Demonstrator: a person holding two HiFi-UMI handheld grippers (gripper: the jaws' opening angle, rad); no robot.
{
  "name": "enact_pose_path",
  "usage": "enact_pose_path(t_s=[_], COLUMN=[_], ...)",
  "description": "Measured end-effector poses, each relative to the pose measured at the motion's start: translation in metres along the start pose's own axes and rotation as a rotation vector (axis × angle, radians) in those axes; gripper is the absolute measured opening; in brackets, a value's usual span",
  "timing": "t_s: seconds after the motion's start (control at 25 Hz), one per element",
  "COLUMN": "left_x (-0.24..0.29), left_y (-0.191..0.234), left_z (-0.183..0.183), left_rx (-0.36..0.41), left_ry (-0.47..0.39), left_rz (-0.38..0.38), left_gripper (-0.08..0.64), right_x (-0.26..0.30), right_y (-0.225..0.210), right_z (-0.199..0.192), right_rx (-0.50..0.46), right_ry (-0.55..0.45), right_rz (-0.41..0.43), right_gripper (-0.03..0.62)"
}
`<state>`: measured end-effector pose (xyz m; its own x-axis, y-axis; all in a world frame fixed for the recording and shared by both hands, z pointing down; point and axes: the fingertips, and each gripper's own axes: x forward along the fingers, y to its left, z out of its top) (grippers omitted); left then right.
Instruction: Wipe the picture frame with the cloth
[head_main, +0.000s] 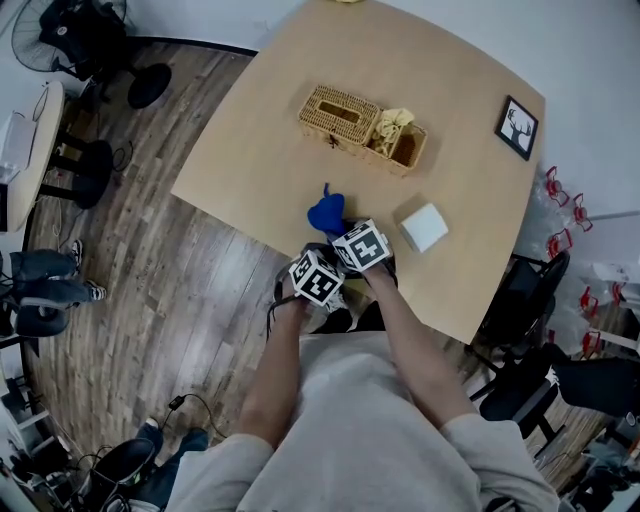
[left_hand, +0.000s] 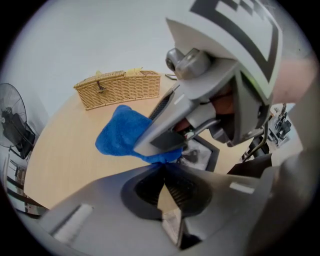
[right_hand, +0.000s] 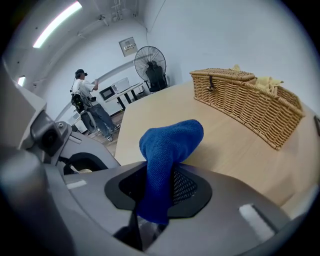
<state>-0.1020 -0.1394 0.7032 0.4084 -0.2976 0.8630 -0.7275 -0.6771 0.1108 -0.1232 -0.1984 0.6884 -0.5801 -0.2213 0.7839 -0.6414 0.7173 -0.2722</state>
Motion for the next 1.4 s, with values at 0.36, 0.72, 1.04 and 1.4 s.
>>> enact_pose_path(t_s=[0.36, 0.72, 1.04, 1.4], left_x=[0.000, 0.000, 0.000, 0.001], left_y=[0.000, 0.002, 0.001, 0.001], left_z=[0.000, 0.000, 0.001, 0.000], left_rx=[-0.013, -0.032, -0.038, -0.037], left_ry=[-0.005, -0.007, -0.014, -0.016], left_rz=[0.002, 0.001, 0.011, 0.025], left_gripper=[0.054, 0.054, 0.054, 0.054], right_x=[-0.009, -0.022, -0.037, -0.052], right_y=[-0.014, -0.033, -0.051, -0.063], right_z=[-0.009, -0.021, -0.029, -0.035], right_rx=[0.033, 0.078, 0.144, 0.159], right_ry=[0.011, 0.002, -0.012, -0.017], right_rz=[-0.023, -0.055, -0.082, -0.119], right_gripper=[0.101, 0.101, 0.101, 0.103])
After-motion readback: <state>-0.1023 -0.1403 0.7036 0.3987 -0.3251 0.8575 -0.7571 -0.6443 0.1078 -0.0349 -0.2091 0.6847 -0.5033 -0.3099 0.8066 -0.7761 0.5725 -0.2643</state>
